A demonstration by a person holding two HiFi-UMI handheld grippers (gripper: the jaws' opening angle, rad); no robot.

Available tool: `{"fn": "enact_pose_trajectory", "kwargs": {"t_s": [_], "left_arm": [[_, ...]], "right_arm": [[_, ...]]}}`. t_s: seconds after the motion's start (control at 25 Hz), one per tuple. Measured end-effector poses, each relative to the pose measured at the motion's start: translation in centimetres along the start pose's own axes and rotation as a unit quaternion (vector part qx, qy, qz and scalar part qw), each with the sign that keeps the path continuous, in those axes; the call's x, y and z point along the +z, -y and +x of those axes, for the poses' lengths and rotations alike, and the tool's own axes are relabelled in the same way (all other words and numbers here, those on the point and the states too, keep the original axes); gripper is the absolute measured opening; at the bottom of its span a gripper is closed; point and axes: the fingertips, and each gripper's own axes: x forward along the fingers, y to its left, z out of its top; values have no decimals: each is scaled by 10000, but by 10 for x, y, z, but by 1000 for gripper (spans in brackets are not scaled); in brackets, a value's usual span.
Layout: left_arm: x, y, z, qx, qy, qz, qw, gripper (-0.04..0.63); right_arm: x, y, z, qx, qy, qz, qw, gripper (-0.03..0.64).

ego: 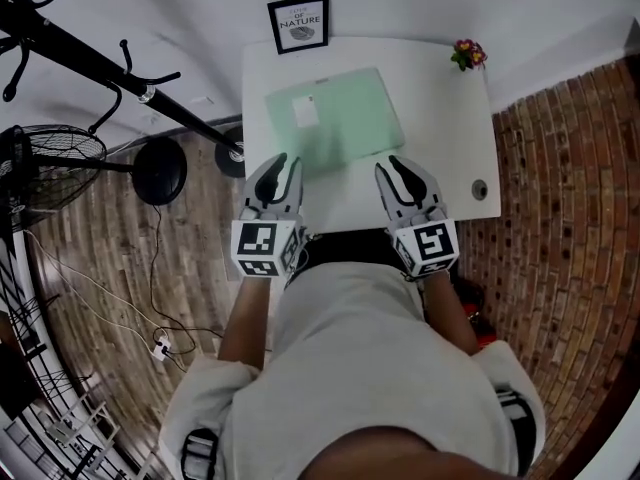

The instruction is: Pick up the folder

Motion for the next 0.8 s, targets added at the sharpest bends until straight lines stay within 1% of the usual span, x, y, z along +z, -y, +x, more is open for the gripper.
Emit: {"fn": "enact_pose_trajectory", "kwargs": {"t_s": [0.2, 0.32, 0.56, 0.8], "left_arm": [[-6, -11, 10, 25, -57, -136, 9999, 83], [-6, -17, 17, 85, -78, -146, 9998, 83], [-11, -28, 32, 250, -156, -190, 9994, 83], [-23, -40, 51, 415, -355, -278, 9981, 83]], "right_arm": [[-7, 15, 9, -77, -84, -2, 9999, 97], [-12, 25, 16, -97, -122, 42, 9999, 97], [-20, 41, 36, 8, -192, 70, 9998, 98], [-39, 57, 54, 130, -434, 142, 9989, 98]]}}
